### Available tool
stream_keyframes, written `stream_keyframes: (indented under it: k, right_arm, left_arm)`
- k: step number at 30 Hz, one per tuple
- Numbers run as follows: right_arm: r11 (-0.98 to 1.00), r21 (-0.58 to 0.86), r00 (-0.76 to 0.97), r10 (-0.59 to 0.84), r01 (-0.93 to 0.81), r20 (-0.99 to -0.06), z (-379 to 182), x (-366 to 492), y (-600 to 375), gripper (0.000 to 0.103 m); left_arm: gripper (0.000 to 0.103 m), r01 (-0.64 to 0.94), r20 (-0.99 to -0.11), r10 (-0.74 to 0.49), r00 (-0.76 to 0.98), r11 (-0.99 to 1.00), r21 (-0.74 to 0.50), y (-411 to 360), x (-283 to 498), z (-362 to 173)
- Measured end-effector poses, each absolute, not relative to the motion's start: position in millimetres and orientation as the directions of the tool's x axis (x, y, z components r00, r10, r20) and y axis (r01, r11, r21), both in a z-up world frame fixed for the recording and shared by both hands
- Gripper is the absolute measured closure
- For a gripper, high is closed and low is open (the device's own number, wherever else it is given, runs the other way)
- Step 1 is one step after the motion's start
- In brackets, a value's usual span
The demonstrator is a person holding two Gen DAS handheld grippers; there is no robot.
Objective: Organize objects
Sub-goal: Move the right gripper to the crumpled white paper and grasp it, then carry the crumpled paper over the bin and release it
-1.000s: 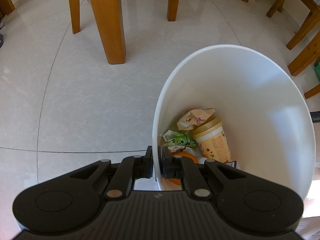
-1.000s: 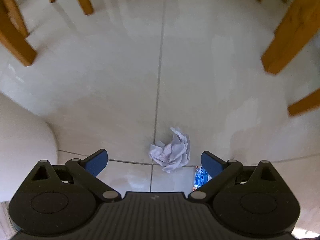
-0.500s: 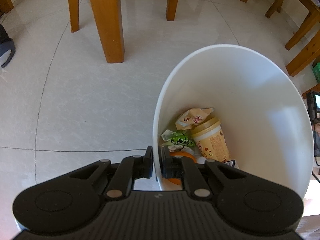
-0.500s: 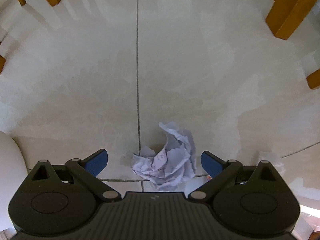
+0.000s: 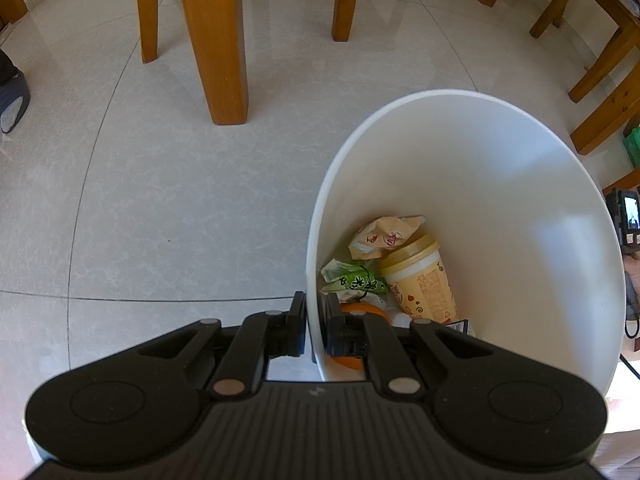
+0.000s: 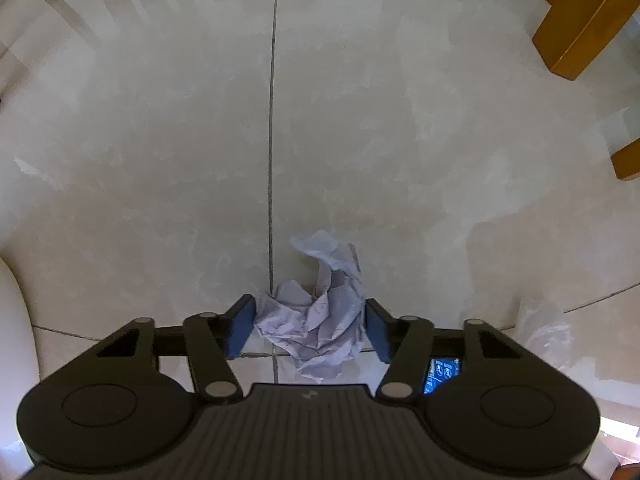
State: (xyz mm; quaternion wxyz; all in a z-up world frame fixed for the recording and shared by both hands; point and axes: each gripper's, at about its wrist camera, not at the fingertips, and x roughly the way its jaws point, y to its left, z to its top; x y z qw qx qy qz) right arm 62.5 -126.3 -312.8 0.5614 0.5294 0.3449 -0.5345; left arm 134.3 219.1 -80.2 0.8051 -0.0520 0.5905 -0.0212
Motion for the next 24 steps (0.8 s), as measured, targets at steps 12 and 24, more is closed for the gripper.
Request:
stream_keyframes:
  k: [12, 24]
  right_arm:
    - [-0.027, 0.203, 0.194, -0.196, 0.979, -0.961, -255.2, 63.5, -108.9, 0.047]
    - [0.154, 0.276, 0.305, -0.228, 0.949, -0.925, -114.5, 77.7, -52.9, 0.048]
  left_arm:
    - [0.096, -0.03, -0.948, -0.091, 0.304, 0.994, -0.105, 217.4, 133.0, -80.1]
    - [0.096, -0.029, -0.947, -0.094, 0.307, 0.994, -0.108, 219.3, 133.2, -80.3]
